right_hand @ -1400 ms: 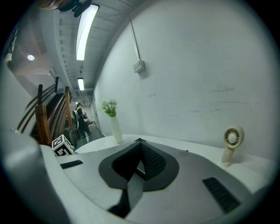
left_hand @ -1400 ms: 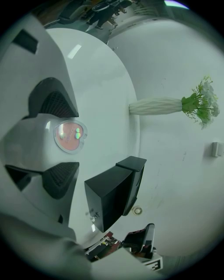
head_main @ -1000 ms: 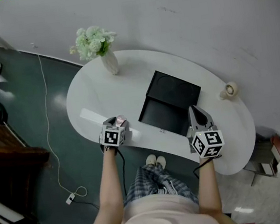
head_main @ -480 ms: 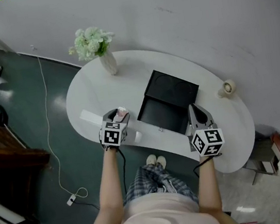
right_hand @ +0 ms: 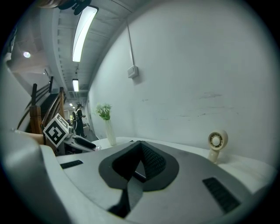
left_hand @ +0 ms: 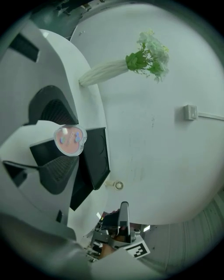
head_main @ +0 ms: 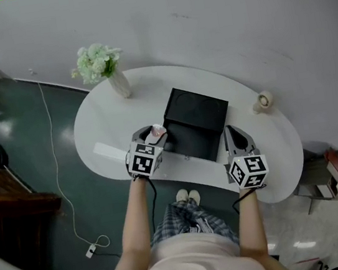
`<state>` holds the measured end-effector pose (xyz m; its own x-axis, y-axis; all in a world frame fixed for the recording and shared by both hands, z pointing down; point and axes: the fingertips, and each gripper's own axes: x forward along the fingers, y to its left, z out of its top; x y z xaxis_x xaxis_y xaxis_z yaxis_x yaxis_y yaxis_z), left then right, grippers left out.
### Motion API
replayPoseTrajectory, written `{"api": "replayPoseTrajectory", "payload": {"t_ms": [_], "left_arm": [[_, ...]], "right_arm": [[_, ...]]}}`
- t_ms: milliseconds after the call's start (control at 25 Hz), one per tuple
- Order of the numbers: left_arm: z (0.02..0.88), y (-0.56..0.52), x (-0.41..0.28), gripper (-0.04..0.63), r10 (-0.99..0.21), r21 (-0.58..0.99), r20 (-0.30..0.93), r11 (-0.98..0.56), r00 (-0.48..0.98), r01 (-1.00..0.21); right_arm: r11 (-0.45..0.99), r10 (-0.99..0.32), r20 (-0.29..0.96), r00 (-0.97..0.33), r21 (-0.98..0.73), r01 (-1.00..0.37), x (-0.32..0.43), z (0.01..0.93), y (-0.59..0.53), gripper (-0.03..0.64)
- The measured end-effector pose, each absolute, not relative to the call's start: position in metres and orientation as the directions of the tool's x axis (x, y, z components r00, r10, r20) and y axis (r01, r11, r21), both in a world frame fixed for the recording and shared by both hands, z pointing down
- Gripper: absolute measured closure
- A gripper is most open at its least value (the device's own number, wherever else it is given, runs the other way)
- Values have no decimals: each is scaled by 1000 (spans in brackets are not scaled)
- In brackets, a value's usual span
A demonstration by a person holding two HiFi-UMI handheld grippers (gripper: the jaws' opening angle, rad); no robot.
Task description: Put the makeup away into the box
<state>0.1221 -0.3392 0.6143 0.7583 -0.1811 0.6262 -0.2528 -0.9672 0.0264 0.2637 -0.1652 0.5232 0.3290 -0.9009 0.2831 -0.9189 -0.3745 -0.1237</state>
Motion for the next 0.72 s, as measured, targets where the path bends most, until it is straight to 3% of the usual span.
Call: {"api": "replayPoseTrajectory", "payload": {"t_ms": [360, 720], "left_arm": [[623, -286, 173, 354, -34, 21, 665, -998, 746, -64], [656, -239, 194, 353, 90, 13, 777, -992, 623, 127]], "right_arm": [[-447, -870, 287, 400, -121, -886, 281, 522, -135, 601], [-491, -848, 296, 440, -126, -862, 289, 526, -116, 601]]}}
